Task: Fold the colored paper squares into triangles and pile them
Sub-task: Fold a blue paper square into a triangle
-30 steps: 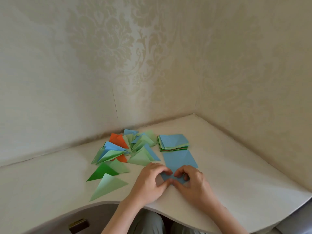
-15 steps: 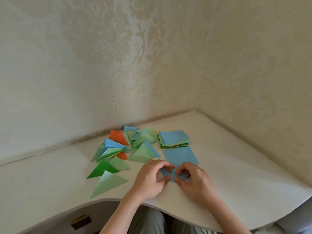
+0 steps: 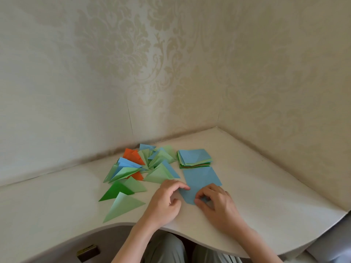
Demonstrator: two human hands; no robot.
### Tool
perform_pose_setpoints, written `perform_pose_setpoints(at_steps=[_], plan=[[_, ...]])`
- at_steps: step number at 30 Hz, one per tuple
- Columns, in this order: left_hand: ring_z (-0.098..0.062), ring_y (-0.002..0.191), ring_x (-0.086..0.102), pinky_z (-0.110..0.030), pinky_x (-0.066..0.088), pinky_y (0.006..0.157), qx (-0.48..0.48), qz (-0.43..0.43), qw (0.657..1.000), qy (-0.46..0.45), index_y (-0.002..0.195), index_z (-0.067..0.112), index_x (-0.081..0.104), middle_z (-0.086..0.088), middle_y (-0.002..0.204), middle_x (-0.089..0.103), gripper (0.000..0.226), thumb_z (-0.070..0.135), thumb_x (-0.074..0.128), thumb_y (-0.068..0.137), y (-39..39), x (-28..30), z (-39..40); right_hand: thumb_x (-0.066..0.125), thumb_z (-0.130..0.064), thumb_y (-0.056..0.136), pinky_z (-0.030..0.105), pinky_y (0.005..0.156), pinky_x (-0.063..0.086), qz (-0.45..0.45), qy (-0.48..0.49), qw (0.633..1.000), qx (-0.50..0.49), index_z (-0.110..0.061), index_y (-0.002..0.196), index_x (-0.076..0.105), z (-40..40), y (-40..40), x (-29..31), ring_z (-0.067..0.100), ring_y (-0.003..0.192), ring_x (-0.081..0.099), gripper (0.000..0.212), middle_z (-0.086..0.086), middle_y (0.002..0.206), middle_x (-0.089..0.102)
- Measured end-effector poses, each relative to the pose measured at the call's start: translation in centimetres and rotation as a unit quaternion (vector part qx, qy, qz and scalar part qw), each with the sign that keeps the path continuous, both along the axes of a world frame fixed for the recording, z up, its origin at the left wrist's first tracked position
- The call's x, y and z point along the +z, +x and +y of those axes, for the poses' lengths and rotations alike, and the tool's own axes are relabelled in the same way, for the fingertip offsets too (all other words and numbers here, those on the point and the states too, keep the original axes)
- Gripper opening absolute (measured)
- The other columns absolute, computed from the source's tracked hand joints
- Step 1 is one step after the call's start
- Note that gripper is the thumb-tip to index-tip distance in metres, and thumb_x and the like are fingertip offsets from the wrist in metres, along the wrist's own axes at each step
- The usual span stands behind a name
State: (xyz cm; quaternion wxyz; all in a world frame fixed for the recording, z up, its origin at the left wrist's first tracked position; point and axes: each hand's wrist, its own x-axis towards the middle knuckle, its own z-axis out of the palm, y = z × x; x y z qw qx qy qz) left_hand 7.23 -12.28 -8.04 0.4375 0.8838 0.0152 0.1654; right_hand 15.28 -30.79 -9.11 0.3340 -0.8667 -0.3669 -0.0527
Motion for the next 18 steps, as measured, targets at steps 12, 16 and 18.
perform_pose_setpoints(at_steps=[12, 16, 18], plan=[[-0.003, 0.101, 0.054, -0.028, 0.045, 0.089, 0.002, -0.071, 0.995, 0.072, 0.087, 0.028, 0.066, 0.019, 0.096, 0.064, 0.026, 0.006, 0.058, 0.076, 0.4, -1.0, 0.2, 0.069, -0.020, 0.084, 0.009, 0.070, 0.037, 0.044, 0.040, 0.995, 0.079, -0.025, 0.083, 0.062, -1.6, 0.4, 1.8, 0.001, 0.081, 0.054, 0.008, -0.014, 0.087, 0.061], [-0.004, 0.096, 0.054, -0.029, 0.045, 0.086, 0.000, -0.067, 0.995, 0.080, 0.084, 0.031, 0.066, 0.020, 0.091, 0.063, 0.020, 0.013, 0.060, 0.079, 0.5, -1.1, 0.2, 0.073, -0.019, 0.078, 0.007, 0.072, 0.037, 0.033, 0.073, 0.995, 0.063, -0.025, 0.081, 0.064, -1.4, 0.0, 1.1, 0.000, 0.083, 0.058, 0.011, -0.015, 0.085, 0.063], [-0.004, 0.095, 0.053, -0.029, 0.045, 0.085, 0.000, -0.062, 0.995, 0.079, 0.084, 0.031, 0.067, 0.020, 0.089, 0.063, 0.015, 0.019, 0.060, 0.080, 0.5, -1.0, 0.2, 0.067, -0.028, 0.082, 0.009, 0.076, 0.040, 0.027, 0.083, 0.994, 0.064, -0.022, 0.079, 0.066, -1.4, -0.3, 0.9, 0.000, 0.085, 0.060, 0.006, -0.016, 0.089, 0.063]])
